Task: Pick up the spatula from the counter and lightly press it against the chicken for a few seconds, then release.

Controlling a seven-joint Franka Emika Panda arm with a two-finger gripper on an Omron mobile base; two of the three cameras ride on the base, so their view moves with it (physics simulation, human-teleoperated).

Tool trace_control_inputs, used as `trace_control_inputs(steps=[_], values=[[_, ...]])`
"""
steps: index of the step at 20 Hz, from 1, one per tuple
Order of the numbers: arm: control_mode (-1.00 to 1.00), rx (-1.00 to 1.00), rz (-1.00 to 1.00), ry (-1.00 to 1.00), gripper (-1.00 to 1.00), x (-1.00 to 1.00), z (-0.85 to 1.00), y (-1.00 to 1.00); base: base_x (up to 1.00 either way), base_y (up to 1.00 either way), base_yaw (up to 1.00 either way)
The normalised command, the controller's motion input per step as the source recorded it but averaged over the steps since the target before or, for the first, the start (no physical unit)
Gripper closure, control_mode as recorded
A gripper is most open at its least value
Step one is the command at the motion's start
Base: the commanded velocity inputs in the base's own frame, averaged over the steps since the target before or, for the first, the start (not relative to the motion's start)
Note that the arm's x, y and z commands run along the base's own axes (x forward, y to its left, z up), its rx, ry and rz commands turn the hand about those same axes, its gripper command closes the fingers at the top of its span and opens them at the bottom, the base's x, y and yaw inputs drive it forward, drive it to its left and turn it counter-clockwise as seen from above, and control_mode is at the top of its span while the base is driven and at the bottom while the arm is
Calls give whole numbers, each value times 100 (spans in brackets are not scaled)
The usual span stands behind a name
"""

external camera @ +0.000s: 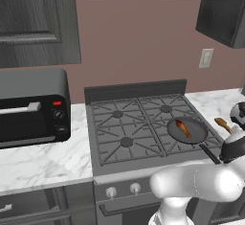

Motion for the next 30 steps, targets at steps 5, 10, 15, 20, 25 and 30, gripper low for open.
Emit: trace_control_inputs(steps=[5,10,15,20,25,30], values=[[-100,2,0,2,-100,10,-10,-10,0,0,0],[-100,2,0,1,-100,7,-10,-8,0,0,0],[-100,2,0,1,-100,5,-8,-5,0,0,0],[-100,1,0,3,-100,9,-11,-2,0,0,0],[-100,1,0,4,-100,14,-15,0,0,0,0],[-100,1,0,3,-100,11,-14,-1,0,0,0]])
